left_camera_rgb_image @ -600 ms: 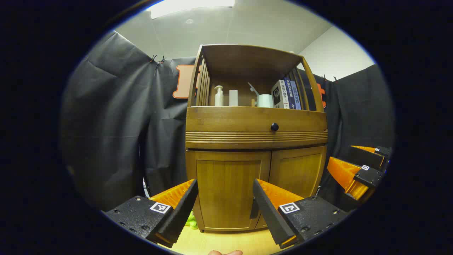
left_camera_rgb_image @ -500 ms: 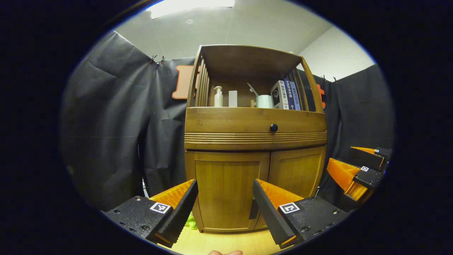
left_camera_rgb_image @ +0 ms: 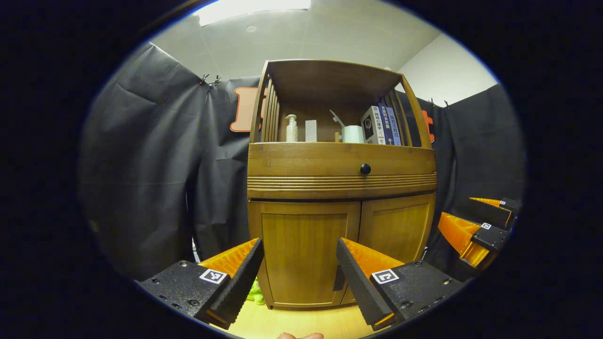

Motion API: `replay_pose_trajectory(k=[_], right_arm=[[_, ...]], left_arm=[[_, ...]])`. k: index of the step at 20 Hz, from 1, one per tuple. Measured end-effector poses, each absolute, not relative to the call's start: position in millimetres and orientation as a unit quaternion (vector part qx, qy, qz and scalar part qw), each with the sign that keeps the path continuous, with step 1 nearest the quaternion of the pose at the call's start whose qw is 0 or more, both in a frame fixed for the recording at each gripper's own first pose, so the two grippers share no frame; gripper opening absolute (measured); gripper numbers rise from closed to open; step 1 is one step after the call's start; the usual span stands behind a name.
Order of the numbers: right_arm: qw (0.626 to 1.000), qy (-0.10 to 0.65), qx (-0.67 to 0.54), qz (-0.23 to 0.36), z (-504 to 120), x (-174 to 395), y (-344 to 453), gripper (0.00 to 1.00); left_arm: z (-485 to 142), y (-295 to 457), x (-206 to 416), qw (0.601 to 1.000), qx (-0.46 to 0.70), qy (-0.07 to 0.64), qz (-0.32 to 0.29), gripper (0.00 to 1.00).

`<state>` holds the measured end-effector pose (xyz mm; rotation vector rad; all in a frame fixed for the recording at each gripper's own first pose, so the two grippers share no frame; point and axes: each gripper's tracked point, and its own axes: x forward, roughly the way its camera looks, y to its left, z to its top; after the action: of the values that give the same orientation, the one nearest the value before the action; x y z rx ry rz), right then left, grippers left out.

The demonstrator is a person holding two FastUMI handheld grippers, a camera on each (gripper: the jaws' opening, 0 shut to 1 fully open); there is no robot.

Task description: Open the right door of the double-door shoe cabinet with the right hand, and open the left door with the left hand.

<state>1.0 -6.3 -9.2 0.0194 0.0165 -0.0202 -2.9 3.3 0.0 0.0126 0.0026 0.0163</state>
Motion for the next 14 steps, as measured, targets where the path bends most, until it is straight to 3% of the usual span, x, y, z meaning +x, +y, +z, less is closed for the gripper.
replay_pose_trajectory(k=[2, 3, 8, 14], right_arm=[[1.000, 0.007, 0.011, -0.006, -9.8, 1.7, -4.2, 0.99], [1.000, 0.007, 0.012, -0.005, -10.7, 2.5, -3.3, 0.94], [1.000, 0.018, 0.015, 0.004, -23.1, 8.3, 4.6, 0.94], [0.996, 0.086, 0.024, 0.030, -82.2, 41.5, 27.6, 0.96]], left_arm=[[0.9, 6.0, -3.7, 1.000, 0.008, 0.001, 0.012, 0.96], [1.4, 6.9, -4.3, 1.000, 0.009, 0.000, 0.014, 0.96], [2.7, 16.7, -8.1, 1.000, 0.010, -0.002, 0.026, 0.92], [8.1, 51.3, -17.3, 0.997, 0.030, -0.011, 0.073, 0.92]])
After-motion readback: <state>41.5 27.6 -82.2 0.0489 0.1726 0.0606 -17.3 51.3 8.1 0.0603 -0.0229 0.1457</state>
